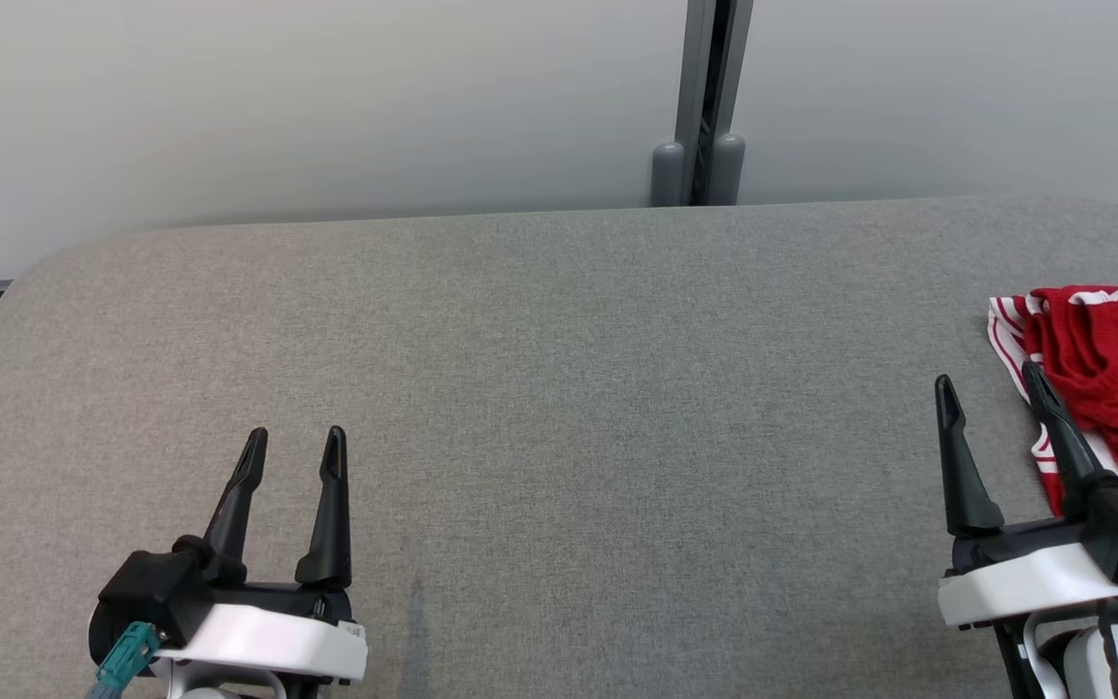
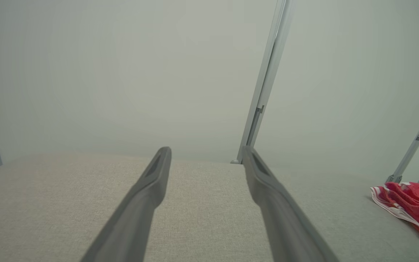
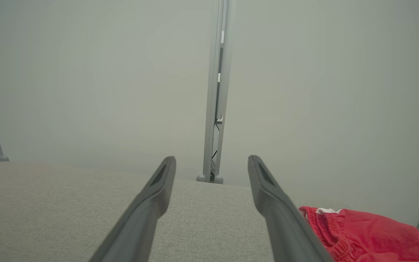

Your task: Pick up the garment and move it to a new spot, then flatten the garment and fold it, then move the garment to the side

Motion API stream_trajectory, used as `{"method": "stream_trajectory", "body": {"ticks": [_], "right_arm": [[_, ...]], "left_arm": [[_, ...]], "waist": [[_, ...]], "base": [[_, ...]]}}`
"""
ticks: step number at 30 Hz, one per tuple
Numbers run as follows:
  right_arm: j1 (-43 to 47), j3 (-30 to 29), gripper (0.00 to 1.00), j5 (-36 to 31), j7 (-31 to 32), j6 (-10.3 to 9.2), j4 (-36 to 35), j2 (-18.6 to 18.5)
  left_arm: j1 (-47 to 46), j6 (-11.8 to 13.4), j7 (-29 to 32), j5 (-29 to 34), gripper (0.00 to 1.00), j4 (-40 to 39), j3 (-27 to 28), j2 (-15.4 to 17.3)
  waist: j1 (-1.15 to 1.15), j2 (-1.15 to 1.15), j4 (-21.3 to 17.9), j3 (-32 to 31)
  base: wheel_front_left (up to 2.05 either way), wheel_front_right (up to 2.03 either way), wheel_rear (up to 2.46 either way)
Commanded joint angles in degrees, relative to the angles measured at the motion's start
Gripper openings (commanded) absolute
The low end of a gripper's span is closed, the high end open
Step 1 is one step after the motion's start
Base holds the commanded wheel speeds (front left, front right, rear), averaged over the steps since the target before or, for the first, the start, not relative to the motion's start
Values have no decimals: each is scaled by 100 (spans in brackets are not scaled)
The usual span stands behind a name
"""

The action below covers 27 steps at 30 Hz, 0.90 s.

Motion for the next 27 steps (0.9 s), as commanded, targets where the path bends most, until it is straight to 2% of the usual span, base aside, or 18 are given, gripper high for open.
{"method": "stream_trajectory", "body": {"ticks": [1,27], "right_arm": [[1,-16,100,-50,-25,-2,-36,-10],[-88,39,100,-37,-25,-2,-81,-16]], "left_arm": [[8,-24,5,-35,100,-21,-8,25],[1,-54,5,-283,100,69,-88,24]], "waist": [[0,0,11,15],[0,0,117,98]], "base": [[0,0,0],[0,0,0]]}}
